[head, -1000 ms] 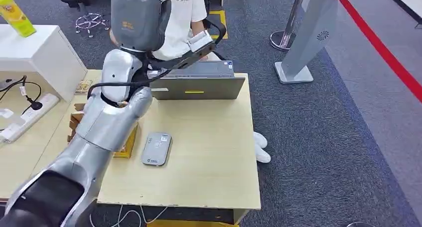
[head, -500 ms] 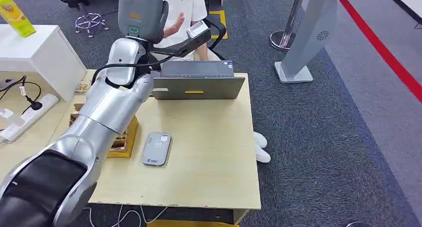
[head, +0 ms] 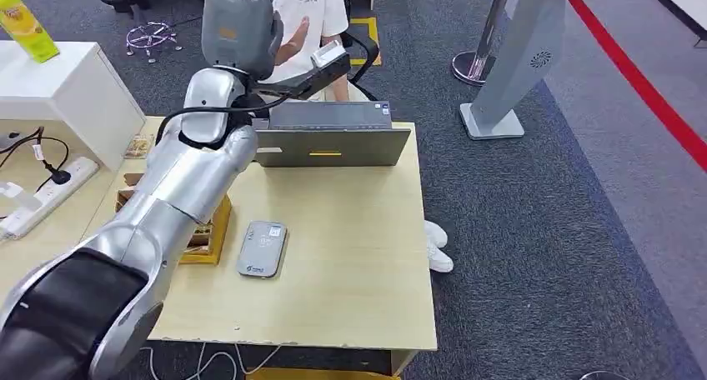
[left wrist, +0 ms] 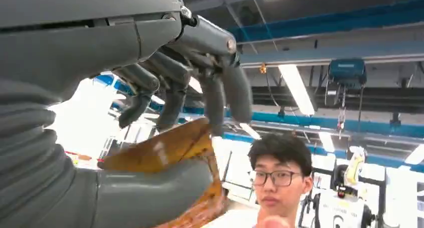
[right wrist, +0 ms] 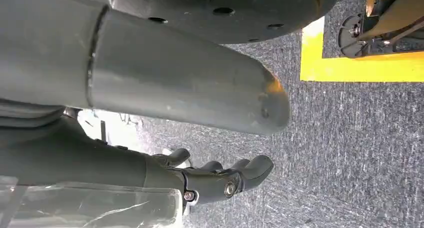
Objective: Pass the card to the sensor for recognition and then transmit it.
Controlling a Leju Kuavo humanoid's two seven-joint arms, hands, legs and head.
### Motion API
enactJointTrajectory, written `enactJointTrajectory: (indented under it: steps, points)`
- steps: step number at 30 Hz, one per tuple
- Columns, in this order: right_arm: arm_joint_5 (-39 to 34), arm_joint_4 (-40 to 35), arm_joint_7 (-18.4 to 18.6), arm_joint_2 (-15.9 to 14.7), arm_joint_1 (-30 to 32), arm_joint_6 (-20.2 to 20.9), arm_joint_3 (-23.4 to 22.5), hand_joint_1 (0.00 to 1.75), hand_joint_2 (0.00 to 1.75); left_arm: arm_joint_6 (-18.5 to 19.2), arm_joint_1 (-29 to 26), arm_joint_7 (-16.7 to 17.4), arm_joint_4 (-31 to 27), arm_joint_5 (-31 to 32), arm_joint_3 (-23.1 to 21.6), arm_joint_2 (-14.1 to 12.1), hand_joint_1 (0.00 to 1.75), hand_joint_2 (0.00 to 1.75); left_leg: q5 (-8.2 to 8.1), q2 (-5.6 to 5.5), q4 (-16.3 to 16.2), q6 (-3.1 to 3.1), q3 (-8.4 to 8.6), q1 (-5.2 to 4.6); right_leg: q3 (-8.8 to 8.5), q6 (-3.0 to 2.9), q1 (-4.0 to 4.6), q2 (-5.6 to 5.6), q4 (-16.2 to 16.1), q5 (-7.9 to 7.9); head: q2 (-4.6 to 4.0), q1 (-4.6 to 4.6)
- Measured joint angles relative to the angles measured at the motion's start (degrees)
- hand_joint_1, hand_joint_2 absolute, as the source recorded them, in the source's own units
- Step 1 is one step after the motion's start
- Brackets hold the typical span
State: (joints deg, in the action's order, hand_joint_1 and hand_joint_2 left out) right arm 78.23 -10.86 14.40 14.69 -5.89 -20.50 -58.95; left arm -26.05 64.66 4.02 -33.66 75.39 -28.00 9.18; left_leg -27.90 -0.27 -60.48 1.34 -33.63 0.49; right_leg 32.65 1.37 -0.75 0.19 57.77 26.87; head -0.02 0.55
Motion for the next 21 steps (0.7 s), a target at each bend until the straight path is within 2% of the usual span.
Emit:
enactJointTrajectory:
  steps: [13,17,19,21]
  points:
    - [-0.22,0.00,0.35,0.00,0.00,0.04,-0.02,0.00,0.00,-0.15,-0.16,-1.51,3.15,-1.88,1.14,0.26,0.00,1.75,0.00,0.00,0.00,0.00,-0.02,0.00,0.00,0.00,0.00,0.00,0.00,0.00,0.00,0.00]
    - [-0.94,0.00,0.22,0.00,0.01,-0.11,-0.02,0.00,0.00,-0.57,-0.81,-4.07,3.41,-3.96,1.90,0.22,0.00,1.75,0.00,-0.01,0.00,0.00,-0.02,0.00,0.00,0.00,0.00,-0.01,0.00,0.00,0.02,0.00]
    - [-1.83,0.00,0.35,0.00,0.00,-0.31,-0.17,0.00,0.00,-0.48,-2.44,-7.18,2.83,-6.38,2.38,0.00,0.00,1.75,0.00,-0.01,0.00,0.00,-0.03,-0.01,-0.02,0.00,-0.01,0.00,0.00,0.00,0.02,-0.02]
    - [-3.05,0.00,0.33,0.00,0.00,-0.59,-0.61,0.00,0.00,0.30,-6.70,-9.86,-1.50,-8.41,2.67,-1.41,0.00,1.75,-0.02,0.05,0.02,-0.01,-0.01,-0.02,-0.03,0.00,-0.01,0.07,0.01,0.00,0.02,-0.02]
